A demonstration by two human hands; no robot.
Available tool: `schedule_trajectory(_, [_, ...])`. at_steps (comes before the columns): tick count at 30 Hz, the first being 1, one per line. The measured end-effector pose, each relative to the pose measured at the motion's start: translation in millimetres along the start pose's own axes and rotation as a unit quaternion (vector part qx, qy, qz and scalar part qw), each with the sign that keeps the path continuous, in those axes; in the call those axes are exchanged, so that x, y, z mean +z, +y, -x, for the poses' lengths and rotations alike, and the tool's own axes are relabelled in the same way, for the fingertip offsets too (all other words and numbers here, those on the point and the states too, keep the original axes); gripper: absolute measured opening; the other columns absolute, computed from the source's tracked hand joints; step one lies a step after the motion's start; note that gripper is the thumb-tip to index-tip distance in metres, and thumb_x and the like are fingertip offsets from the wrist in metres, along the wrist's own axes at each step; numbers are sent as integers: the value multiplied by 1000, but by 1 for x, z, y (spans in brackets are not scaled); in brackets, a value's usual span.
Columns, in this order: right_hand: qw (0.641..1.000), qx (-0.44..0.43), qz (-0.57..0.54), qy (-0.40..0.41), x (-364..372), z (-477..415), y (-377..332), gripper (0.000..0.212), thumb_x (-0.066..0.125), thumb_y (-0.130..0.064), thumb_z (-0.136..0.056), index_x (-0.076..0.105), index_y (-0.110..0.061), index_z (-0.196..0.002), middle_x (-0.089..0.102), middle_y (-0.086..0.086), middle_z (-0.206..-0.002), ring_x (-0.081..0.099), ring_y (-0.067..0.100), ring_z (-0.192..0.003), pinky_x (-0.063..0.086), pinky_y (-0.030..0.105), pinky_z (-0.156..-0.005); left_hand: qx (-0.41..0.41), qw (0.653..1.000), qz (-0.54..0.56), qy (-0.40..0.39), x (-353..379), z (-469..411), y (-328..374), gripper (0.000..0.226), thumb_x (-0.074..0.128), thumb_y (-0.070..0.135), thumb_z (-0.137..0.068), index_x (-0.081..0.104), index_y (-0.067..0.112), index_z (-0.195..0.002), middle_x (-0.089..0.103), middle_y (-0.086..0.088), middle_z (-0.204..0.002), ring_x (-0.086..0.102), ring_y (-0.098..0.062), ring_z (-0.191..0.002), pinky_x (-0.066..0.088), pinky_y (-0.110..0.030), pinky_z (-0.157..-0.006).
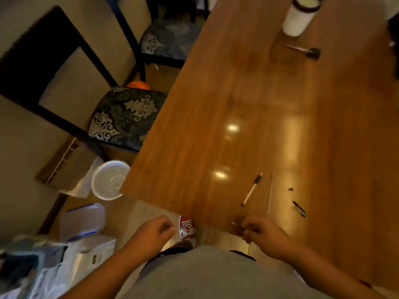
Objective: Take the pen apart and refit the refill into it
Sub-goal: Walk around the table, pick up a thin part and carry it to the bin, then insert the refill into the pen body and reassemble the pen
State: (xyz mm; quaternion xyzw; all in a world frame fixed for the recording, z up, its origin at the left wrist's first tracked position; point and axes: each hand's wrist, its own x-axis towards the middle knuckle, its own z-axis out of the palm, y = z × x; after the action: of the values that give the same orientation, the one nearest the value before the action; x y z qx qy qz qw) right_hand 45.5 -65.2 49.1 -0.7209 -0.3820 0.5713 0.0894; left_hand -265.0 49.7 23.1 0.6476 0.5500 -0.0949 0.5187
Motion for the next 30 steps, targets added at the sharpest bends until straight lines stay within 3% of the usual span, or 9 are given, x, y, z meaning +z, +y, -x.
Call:
schedule_trajectory(5, [989,28,-100,101,-34,2,-9,12,59,-11,-92,68,-19,-89,70,-1,-86,67,14,-83,49,19,-68,95,991,-38,-87,-19,-68,84,7,58,44,-89,62,38,-87,67,10,-87,63,-4,-81,52,-27,-71])
schedule_trajectory(8, [962,48,-212,167,-50,2,-2,9,58,-7,-93,66,-10,-94,72,1,-79,69,8,-72,48,12,-57,135,977,-105,-125,-6,-98,131,8,57,45,-89,60,38,-87,64,10,-85,62,-6,-77,45,-24,-61])
schedule_trajectory(10, [934,62,-292,197,-59,3,3,9,55,-5,-94,64,-6,-97,73,3,-78,69,6,-65,51,16,-54,162,965,-154,-134,9,-110,158,14,56,46,-89,62,33,-93,64,12,-85,61,-4,-75,44,-23,-58])
schedule_trajectory(12, [904,74,-361,215,-69,3,12,9,54,-4,-95,62,-7,-95,75,6,-81,70,14,-69,54,24,-58,180,956,-191,-131,27,-117,181,17,56,45,-89,62,30,-96,65,11,-87,61,-4,-75,47,-25,-60])
schedule_trajectory(16, [875,84,-422,221,-92,2,38,10,52,-3,-96,60,-7,-93,77,6,-79,71,16,-69,56,27,-57,201,947,-242,-71,66,-124,205,14,56,43,-88,58,29,-88,65,8,-85,60,-8,-73,51,-29,-63])
schedule_trajectory(22, [882,66,-418,207,-133,-3,64,6,55,-8,-95,60,-7,-92,78,5,-82,73,16,-72,54,26,-55,166,962,-215,39,104,-130,214,22,61,45,-84,44,32,-79,54,10,-82,54,-9,-70,39,-26,-56])
schedule_trajectory(26, [885,37,-424,188,-160,-2,74,11,55,-8,-95,57,-9,-84,77,6,-74,72,15,-67,53,26,-54,143,955,-243,89,120,-130,217,18,59,38,-88,45,29,-80,54,5,-87,55,-13,-72,48,-31,-62])
schedule_trajectory(30, [895,8,-397,204,-184,2,79,16,61,-12,-92,64,-14,-77,72,3,-75,68,10,-64,52,23,-52,115,963,-227,86,120,-129,221,16,58,35,-89,50,26,-78,56,4,-84,56,-13,-70,52,-35,-64])
